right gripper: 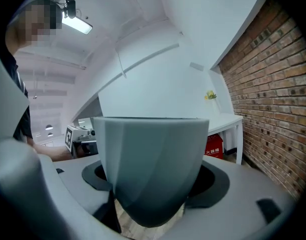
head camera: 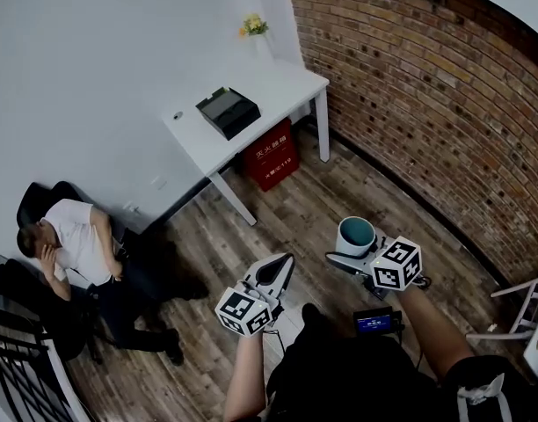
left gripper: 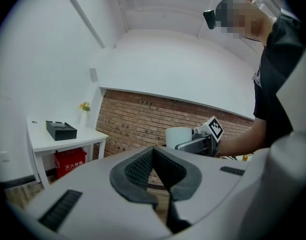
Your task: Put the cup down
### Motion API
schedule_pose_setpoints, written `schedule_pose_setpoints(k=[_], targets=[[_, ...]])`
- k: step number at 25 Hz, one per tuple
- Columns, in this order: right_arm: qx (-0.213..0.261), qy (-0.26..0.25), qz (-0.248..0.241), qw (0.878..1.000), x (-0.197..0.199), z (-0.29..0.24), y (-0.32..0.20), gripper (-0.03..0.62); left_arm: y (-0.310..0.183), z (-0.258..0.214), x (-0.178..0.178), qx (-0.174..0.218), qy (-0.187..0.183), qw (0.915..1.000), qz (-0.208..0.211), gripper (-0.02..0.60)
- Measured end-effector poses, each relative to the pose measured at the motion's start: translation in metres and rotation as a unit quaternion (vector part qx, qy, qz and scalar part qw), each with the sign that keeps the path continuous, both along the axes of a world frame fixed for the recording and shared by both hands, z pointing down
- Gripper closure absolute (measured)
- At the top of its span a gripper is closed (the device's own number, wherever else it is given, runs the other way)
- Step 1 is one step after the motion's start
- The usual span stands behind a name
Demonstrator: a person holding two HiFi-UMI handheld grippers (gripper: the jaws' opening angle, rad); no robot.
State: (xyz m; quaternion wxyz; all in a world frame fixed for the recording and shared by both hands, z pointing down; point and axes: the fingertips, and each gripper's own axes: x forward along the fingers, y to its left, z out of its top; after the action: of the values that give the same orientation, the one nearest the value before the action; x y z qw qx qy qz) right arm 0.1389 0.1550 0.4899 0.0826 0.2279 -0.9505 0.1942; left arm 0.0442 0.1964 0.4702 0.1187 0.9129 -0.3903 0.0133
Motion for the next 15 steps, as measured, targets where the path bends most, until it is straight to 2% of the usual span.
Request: schedule_pose_setpoints(k=[8, 15], targets=[[-0.011, 0.003, -0.001, 1.000, -0.070, 0.005, -0.085, 0.203, -0.081, 0.003, -0.064, -0.002, 0.004, 0.9999, 0.009, 0.574], [-0.026, -0.003, 0.004, 1.000, -0.100, 0.014, -0.132, 0.203, -0.125, 0.013, -0.094, -0.018, 0.003, 0.9997, 0.018, 0.574]])
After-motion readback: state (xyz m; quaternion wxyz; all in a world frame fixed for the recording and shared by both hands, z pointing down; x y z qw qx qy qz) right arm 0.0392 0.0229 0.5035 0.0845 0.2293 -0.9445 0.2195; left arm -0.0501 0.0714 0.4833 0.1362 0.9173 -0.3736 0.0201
